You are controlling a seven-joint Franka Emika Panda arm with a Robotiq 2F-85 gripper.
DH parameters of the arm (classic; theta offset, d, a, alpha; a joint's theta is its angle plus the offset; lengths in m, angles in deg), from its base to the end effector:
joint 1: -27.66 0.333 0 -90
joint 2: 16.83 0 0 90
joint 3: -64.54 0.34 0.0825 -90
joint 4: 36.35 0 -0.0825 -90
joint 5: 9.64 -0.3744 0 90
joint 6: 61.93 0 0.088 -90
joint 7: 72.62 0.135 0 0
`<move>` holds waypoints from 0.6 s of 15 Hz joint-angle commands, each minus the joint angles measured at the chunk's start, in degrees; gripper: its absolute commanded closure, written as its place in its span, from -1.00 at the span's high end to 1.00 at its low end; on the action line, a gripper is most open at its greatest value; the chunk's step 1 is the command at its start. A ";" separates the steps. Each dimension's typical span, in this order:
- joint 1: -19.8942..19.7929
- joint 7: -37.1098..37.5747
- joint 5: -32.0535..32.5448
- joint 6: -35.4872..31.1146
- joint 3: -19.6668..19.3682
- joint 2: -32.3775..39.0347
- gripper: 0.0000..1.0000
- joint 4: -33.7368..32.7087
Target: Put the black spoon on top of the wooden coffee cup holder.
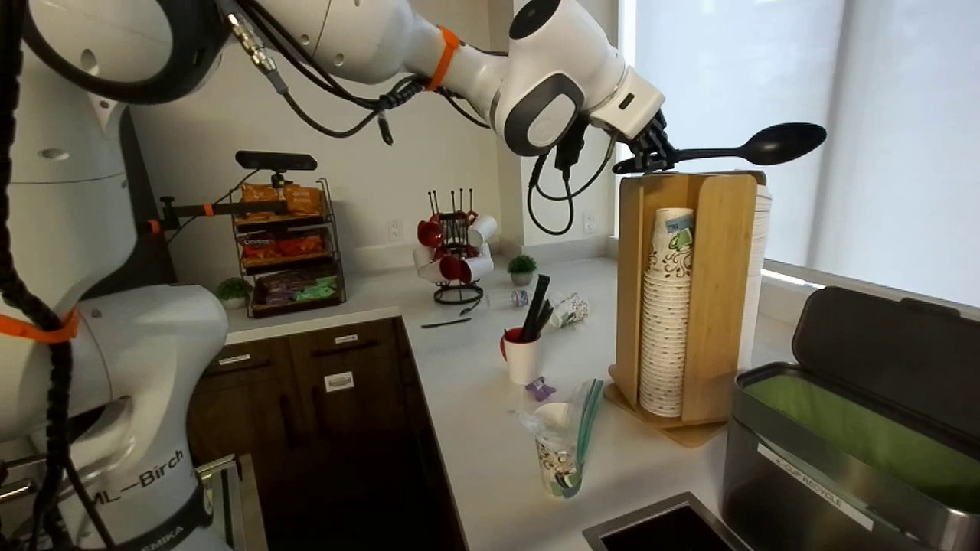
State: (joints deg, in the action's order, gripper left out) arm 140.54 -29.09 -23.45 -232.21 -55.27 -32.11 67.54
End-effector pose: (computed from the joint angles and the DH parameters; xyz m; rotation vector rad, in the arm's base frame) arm 0.6498 -0.1661 0.5902 -1.8545 1.3273 -1.0452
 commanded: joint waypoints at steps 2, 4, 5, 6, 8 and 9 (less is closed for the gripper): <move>7.74 4.70 4.96 3.74 -7.19 -3.45 0.18 -5.53; 9.79 6.00 5.94 4.73 -9.27 -3.35 0.49 -6.52; 10.43 6.31 6.32 4.80 -10.04 -2.93 0.62 -6.65; 10.57 6.19 6.18 4.97 -10.11 -2.46 0.80 -6.67; 10.05 5.13 5.06 5.18 -9.16 -1.59 1.00 -6.63; 9.69 4.53 4.46 5.25 -8.40 -1.48 1.00 -6.89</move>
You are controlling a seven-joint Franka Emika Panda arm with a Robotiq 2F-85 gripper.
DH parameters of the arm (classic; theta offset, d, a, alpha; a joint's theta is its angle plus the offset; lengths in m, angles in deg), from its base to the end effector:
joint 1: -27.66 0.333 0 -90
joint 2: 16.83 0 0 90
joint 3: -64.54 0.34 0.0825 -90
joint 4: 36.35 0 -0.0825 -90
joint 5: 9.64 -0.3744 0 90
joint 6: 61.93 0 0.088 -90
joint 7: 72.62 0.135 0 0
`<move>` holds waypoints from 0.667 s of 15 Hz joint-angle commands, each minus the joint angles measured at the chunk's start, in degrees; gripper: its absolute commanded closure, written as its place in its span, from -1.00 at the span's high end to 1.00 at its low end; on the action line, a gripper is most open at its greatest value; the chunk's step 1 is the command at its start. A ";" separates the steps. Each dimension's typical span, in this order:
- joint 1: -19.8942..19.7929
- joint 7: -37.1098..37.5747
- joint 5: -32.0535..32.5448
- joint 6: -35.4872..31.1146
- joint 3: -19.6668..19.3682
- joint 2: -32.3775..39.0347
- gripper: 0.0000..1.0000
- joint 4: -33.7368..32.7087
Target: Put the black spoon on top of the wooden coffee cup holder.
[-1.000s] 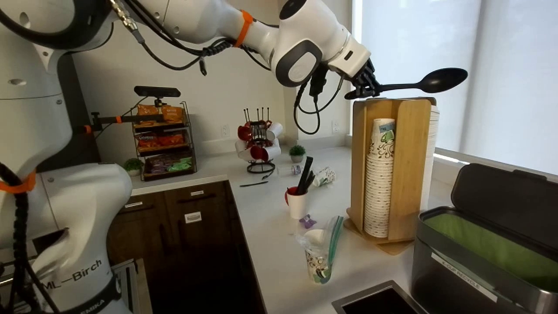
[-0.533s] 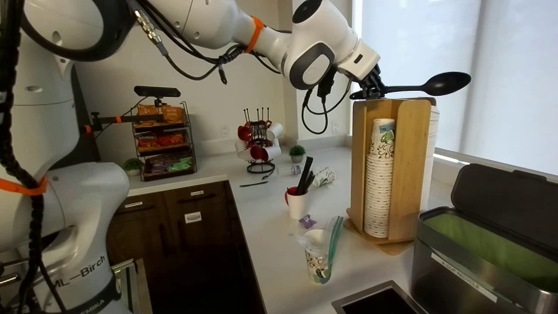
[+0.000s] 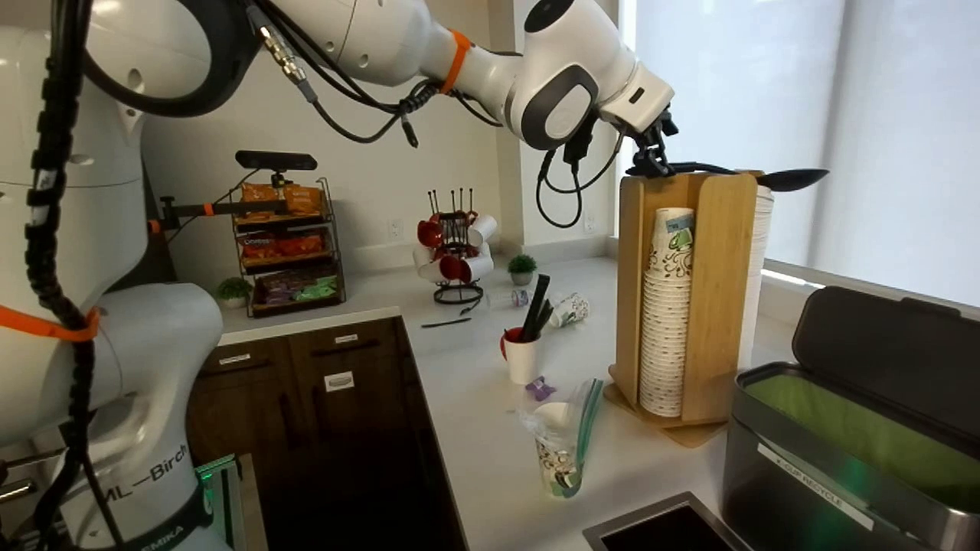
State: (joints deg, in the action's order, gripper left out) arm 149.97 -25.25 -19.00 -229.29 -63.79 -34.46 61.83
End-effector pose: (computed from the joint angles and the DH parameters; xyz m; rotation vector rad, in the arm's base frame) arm 0.6730 -0.1616 0.5970 -1.8706 1.3203 -1.0302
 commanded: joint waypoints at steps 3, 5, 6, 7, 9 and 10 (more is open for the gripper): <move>-2.68 -1.28 -1.66 2.24 2.88 4.27 1.00 -0.38; -6.34 -4.56 -2.52 3.78 5.56 8.07 1.00 0.33; -9.91 -8.93 -4.54 5.41 8.92 10.12 1.00 0.40; -16.37 -10.33 -2.07 6.65 16.04 9.26 1.00 -0.66; -12.86 -9.12 -1.34 3.73 13.43 7.78 1.00 -1.09; -16.42 -10.93 -1.46 4.41 17.03 8.67 1.00 -1.55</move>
